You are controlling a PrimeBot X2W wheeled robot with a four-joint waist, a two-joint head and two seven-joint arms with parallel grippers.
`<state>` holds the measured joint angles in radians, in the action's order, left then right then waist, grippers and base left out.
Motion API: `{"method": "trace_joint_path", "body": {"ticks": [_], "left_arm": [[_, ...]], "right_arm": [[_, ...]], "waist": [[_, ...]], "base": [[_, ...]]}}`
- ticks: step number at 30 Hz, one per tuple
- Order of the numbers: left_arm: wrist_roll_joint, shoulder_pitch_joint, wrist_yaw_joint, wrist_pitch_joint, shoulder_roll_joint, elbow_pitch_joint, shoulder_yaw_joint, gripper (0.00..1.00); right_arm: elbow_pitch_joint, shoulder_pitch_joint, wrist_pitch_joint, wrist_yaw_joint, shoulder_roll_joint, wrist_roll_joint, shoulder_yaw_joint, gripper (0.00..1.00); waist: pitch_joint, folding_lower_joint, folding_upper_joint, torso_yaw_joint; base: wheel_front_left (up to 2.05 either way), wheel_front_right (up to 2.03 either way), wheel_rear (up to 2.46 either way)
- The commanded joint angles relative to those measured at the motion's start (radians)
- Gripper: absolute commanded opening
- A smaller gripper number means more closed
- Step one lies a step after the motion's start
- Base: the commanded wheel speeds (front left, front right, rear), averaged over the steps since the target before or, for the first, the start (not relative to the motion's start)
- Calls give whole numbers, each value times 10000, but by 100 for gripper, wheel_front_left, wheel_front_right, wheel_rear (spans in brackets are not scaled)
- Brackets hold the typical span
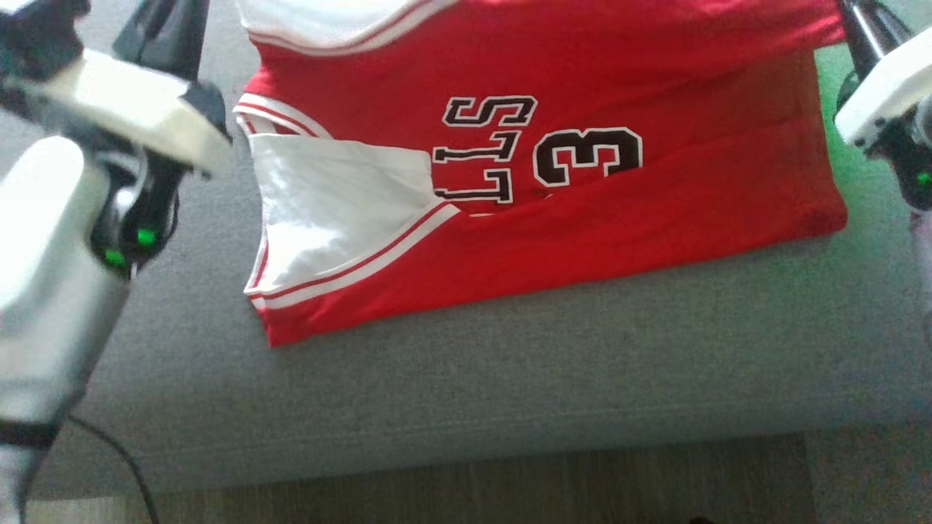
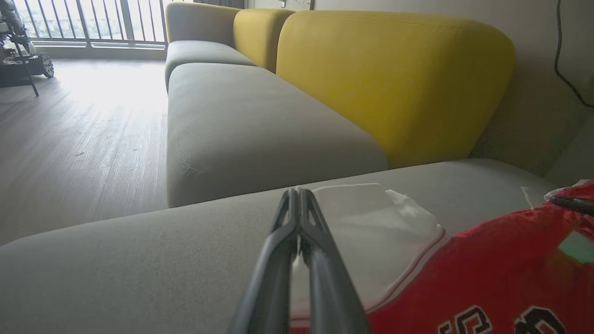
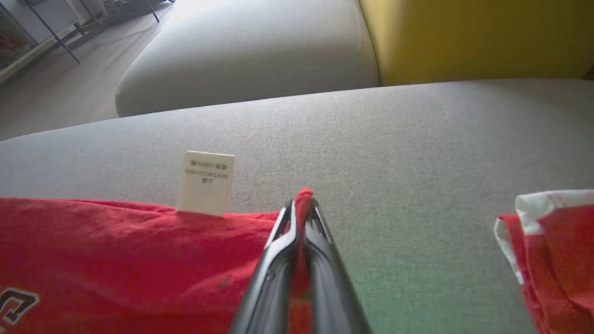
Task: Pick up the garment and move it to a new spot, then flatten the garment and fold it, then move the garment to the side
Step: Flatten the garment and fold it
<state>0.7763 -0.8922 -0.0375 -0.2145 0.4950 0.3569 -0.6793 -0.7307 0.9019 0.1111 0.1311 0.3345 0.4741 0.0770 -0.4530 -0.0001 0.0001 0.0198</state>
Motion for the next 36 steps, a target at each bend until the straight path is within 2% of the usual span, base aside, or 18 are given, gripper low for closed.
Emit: {"method": "trace_joint_path", "body": {"ticks": [1, 5, 12, 18, 25, 27, 28, 29, 30, 31, 33, 36], "left_arm": [[60, -66, 153, -84, 640, -519, 555, 0], [343, 1344, 986, -154, 1198, -2262, 936, 0], [765, 3246, 1744, -147, 1718, -4219, 1064, 0], [1067, 4368, 2042, -170, 1576, -4701, 831, 0], [1374, 5052, 2076, -255, 1138, -4483, 647, 0], [1432, 5144, 2088, -273, 993, -4315, 609, 0], [1442, 5176, 2120, -284, 925, -4220, 604, 0], [1458, 5215, 2149, -287, 860, -4126, 581, 7], [1474, 5251, 2168, -281, 802, -4035, 541, 25], [1458, 5268, 2172, -285, 756, -3955, 500, 41], [1549, 5342, 2135, -301, 602, -3829, 478, 100], [1550, 5464, 2173, -348, 431, -3697, 524, 100]], "right_arm": [[455, -155, 41, -4, 190, 109, 75, 0], [991, -869, 235, -4, 345, 221, -120, 0], [1590, -1752, 490, -4, 470, 174, -461, 0], [1997, -2457, 739, -4, 542, 64, -705, 0], [2524, -3087, 1026, -4, 508, -62, -931, 0], [2695, -3259, 1144, -4, 465, -66, -967, 25], [2791, -3344, 1193, -4, 450, -64, -1000, 33], [2887, -3436, 1239, -4, 439, -49, -1046, 50], [2990, -3537, 1288, -4, 429, -31, -1093, 91], [3116, -3638, 1317, -4, 403, 16, -1155, 100], [3450, -3878, 1311, -4, 388, 48, -1241, 100], [4022, -4324, 1237, -4, 318, 92, -1480, 100]], "waist": [[83, 1, -1, -66], [280, 1, -1, -170], [409, 1, -1, -300], [341, 1, -1, -427], [284, 1, -1, -509], [305, 1, -1, -517], [323, 1, -1, -523], [353, 1, -1, -531], [392, 1, -1, -537], [437, 1, -1, -538], [559, 1, -1, -536], [761, 1, -1, -519]], "base": [[0, 0, 0], [0, 0, 0], [0, 0, 0], [0, 0, 0], [0, 0, 0], [0, 0, 0], [0, 0, 0], [0, 0, 0], [0, 0, 0], [0, 0, 0], [0, 0, 0], [0, 0, 0]]}}
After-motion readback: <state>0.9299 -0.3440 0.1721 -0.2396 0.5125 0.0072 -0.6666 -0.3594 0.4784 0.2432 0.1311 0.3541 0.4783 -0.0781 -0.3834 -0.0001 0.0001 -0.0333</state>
